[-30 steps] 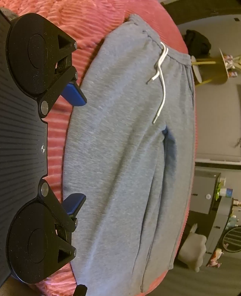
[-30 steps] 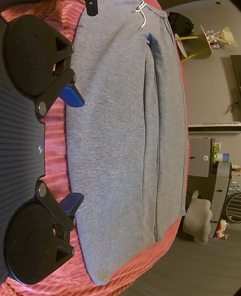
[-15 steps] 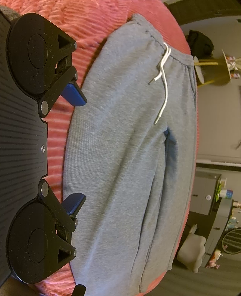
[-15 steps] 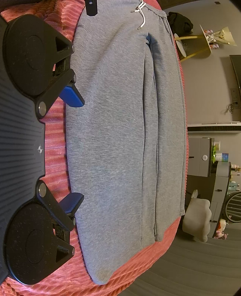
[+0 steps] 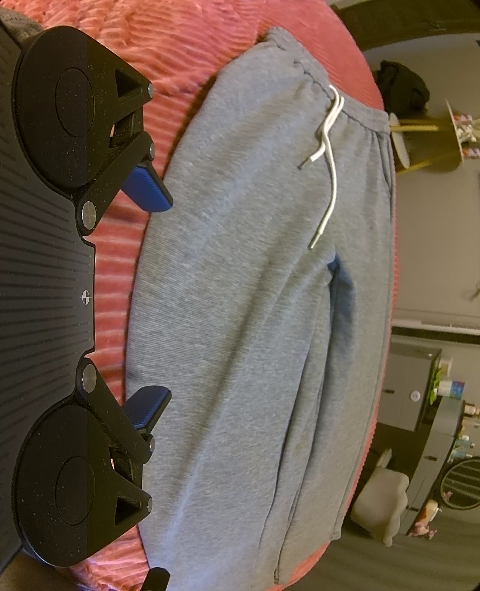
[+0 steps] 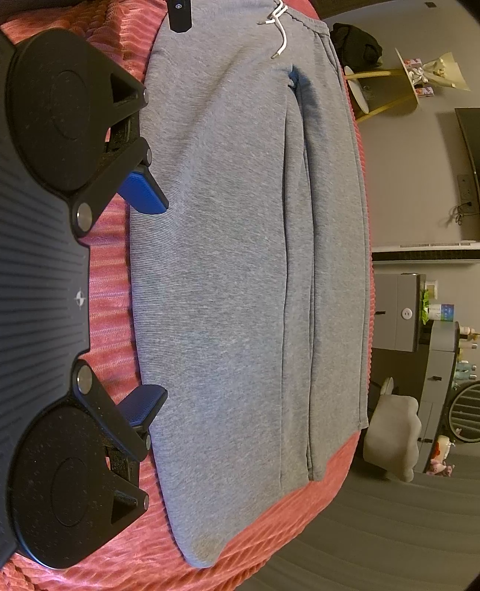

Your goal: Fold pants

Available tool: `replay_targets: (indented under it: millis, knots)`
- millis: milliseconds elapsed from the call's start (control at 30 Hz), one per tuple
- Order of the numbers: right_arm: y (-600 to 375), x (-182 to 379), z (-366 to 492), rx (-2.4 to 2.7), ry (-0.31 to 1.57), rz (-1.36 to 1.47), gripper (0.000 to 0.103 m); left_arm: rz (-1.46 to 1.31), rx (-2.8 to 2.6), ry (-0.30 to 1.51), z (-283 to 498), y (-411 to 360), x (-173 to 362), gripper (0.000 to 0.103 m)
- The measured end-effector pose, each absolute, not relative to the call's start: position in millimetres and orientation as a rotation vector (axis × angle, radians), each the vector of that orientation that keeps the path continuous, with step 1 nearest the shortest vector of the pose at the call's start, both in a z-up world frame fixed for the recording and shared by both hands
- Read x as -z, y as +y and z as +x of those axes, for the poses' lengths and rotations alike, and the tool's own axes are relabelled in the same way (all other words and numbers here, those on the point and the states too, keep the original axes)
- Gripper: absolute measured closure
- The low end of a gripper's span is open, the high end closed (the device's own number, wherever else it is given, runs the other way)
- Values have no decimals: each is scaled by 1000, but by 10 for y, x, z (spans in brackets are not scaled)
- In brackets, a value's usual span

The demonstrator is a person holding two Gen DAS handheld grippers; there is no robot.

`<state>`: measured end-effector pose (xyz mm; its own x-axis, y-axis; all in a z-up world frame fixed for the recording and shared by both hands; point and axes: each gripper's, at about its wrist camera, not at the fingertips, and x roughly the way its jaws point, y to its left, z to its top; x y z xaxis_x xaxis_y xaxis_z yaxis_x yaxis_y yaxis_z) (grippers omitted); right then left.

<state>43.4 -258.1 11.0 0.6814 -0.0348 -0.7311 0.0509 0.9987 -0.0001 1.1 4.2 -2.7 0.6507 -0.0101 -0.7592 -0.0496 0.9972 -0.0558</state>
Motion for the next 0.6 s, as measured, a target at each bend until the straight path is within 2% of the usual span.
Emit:
replay_targets:
  millis: [600]
  knots:
    - [-2615, -129, 409, 51, 814, 30, 4, -76, -21, 863, 13, 45, 29, 0]
